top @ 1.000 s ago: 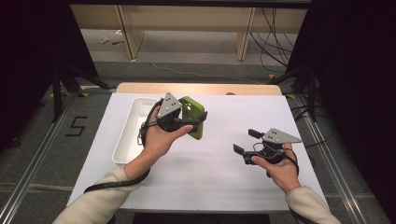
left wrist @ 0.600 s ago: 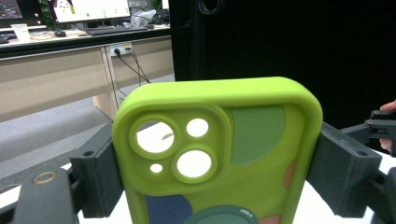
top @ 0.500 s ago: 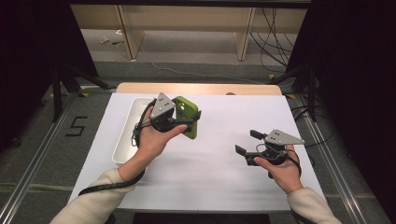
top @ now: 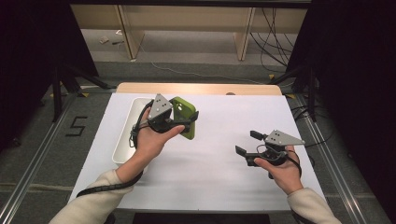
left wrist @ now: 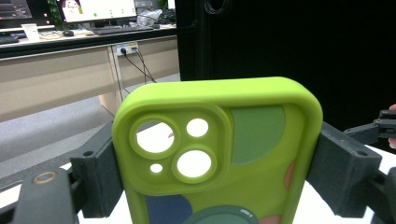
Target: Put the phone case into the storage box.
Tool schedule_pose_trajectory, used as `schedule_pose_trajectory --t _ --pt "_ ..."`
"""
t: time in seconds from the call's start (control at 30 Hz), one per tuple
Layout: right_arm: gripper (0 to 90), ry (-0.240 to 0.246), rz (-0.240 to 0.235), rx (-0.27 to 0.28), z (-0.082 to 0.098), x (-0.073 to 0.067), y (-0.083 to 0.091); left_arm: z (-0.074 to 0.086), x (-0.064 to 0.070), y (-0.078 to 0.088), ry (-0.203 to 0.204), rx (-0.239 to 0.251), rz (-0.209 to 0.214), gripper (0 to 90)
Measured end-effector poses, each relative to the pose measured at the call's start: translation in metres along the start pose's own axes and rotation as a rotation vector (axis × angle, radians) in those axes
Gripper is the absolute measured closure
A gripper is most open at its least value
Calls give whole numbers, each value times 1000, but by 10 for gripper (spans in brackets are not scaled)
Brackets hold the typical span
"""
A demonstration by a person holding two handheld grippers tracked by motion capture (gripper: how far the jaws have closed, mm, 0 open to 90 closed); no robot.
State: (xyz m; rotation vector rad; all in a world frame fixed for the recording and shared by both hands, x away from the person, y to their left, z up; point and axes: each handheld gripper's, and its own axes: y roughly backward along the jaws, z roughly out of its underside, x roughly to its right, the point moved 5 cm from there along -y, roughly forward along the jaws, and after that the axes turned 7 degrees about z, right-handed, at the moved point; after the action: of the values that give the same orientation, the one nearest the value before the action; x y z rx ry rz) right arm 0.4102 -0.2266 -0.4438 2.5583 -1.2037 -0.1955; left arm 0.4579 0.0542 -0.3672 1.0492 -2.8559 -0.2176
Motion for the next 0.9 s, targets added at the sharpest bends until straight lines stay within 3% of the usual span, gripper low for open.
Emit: schedule_pose_trajectory --t 0.9 --pt "157 -4 13 -7 3 6 1 -7 -16 13 11 17 -49 157"
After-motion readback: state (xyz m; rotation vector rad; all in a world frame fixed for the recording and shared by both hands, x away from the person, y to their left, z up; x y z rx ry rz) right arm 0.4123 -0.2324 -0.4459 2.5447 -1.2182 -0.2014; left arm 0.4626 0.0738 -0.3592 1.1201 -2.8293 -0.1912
